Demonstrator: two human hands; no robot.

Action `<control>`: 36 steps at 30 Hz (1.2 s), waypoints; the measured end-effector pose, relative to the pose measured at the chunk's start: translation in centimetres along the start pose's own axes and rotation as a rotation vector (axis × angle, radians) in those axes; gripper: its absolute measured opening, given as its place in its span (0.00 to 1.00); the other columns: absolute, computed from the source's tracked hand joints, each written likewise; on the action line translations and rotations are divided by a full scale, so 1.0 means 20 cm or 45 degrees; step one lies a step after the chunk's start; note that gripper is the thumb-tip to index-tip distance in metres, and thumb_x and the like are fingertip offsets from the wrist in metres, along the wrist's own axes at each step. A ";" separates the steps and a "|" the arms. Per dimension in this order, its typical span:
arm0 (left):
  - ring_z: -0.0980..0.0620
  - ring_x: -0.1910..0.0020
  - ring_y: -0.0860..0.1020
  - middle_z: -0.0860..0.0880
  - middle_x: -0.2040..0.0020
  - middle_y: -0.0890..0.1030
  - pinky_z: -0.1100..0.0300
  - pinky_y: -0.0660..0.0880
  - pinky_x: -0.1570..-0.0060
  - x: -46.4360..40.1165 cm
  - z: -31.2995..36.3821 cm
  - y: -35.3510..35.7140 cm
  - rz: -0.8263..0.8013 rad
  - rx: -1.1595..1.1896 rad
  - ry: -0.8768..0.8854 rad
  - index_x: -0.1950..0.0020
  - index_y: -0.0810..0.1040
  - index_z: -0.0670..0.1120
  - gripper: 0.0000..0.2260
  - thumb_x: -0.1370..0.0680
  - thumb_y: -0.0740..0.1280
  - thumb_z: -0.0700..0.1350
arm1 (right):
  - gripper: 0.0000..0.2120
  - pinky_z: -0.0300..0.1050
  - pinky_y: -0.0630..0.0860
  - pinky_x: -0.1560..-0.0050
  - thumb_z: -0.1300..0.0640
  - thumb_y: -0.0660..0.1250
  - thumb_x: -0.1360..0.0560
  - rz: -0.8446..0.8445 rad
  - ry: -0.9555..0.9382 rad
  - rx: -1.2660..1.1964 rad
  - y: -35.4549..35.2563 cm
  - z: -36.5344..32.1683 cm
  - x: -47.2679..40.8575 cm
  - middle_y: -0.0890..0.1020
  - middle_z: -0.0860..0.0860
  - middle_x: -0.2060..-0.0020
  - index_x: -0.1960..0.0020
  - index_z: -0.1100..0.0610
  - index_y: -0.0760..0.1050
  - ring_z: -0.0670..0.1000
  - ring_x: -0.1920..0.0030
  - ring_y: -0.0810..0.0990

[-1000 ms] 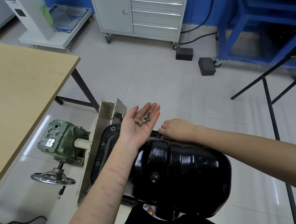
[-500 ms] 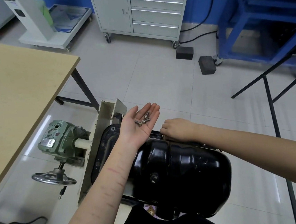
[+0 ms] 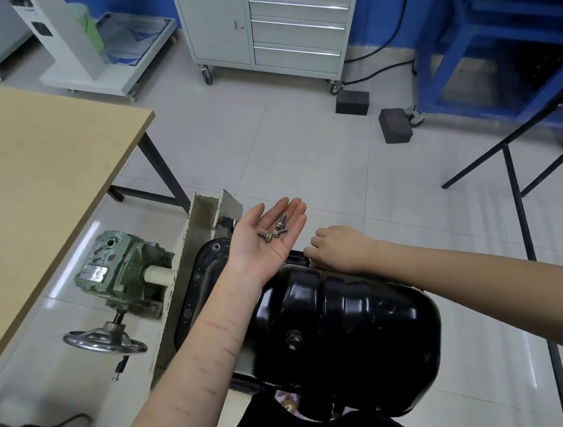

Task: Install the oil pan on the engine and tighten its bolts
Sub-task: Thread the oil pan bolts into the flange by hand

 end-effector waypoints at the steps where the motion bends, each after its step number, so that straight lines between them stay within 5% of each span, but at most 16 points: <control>1: 0.42 0.58 0.82 0.37 0.60 0.83 0.51 0.79 0.62 0.00 0.00 0.00 -0.002 -0.004 0.000 0.66 0.82 0.33 0.25 0.19 0.55 0.45 | 0.16 0.49 0.68 0.47 0.54 0.49 0.18 0.011 0.010 -0.012 0.00 0.00 0.00 0.75 0.57 0.45 0.36 0.61 0.65 0.57 0.43 0.71; 13: 0.41 0.58 0.82 0.36 0.59 0.82 0.51 0.77 0.60 0.01 0.00 0.00 0.003 -0.010 0.008 0.66 0.82 0.32 0.25 0.19 0.55 0.45 | 0.12 0.46 0.69 0.51 0.59 0.54 0.21 -0.057 -0.070 -0.220 -0.05 0.01 0.01 0.74 0.56 0.47 0.42 0.61 0.71 0.54 0.44 0.70; 36: 0.42 0.58 0.82 0.37 0.59 0.83 0.52 0.80 0.62 0.02 0.00 0.00 -0.036 0.010 -0.001 0.65 0.82 0.32 0.25 0.19 0.55 0.46 | 0.12 0.47 0.68 0.48 0.61 0.50 0.20 -0.015 -0.118 -0.015 -0.03 -0.02 0.01 0.74 0.56 0.45 0.40 0.62 0.68 0.54 0.43 0.70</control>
Point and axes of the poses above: each hand's wrist, its own x-axis away from the middle knuckle, its own y-axis out of the palm, z = x × y, the point moved 5 cm from there along -x, towards the middle knuckle
